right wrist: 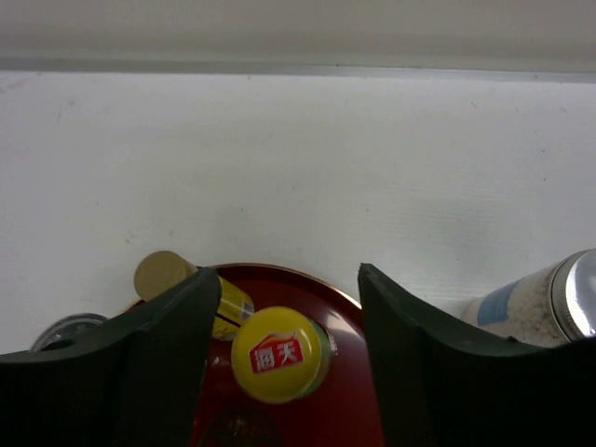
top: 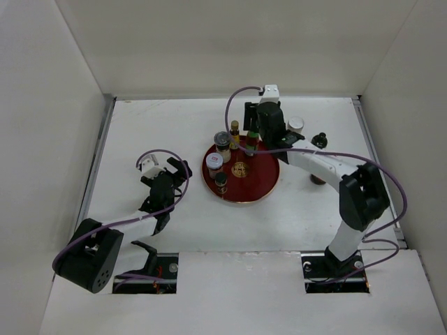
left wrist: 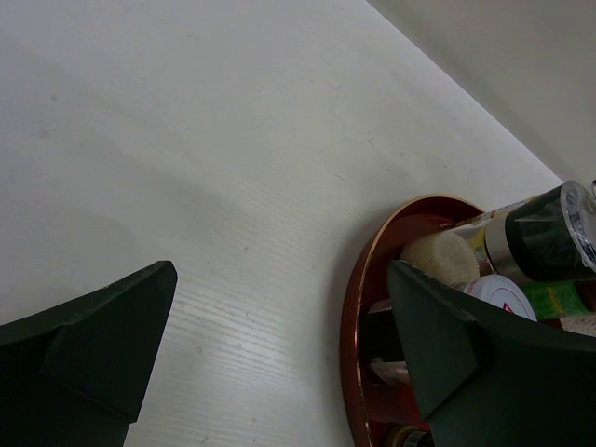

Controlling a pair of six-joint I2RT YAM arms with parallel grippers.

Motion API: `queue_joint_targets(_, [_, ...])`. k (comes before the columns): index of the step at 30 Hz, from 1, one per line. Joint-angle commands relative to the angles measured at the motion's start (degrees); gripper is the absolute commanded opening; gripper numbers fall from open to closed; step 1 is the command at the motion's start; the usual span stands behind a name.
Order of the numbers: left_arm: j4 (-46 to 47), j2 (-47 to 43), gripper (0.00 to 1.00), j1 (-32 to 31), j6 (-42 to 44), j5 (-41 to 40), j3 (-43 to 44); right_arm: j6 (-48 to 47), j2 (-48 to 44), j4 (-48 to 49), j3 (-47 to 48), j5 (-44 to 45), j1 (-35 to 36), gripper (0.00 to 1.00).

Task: Organize the condiment bottles

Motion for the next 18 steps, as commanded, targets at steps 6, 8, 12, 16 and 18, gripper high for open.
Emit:
queue_joint_targets(6, [1.64, 0.18, 1.0, -0.29, -0.34, 0.32, 2.56, 0.47, -16.56, 4.87, -6.27, -0.16, -3.38, 0.87])
queue_joint_targets(8, [1.82, 0.35, 1.0, -0.47, -0.34, 0.05, 2.64, 1.08, -18.24, 4.53, -8.82, 0.89, -6.72, 0.91])
queue_joint_targets(12, [1.64, 1.23, 1.0, -0.47, -0.34, 0.67, 3.17, 3.45, -16.84, -1.0, -9.28, 4.23, -13.4, 1.0])
queue_joint_targets(16, [1.73, 0.96, 1.0, -0.38, -0.26, 0.23, 3.0, 3.9, -12.54, -4.61, -7.26, 0.64, -16.57, 1.0])
queue_joint_targets(18, [1.64, 0.97, 1.0, -0.12, -0.26, 0.67, 3.0, 4.16, -9.99, -5.41, -5.76, -1.29, -17.28, 1.0])
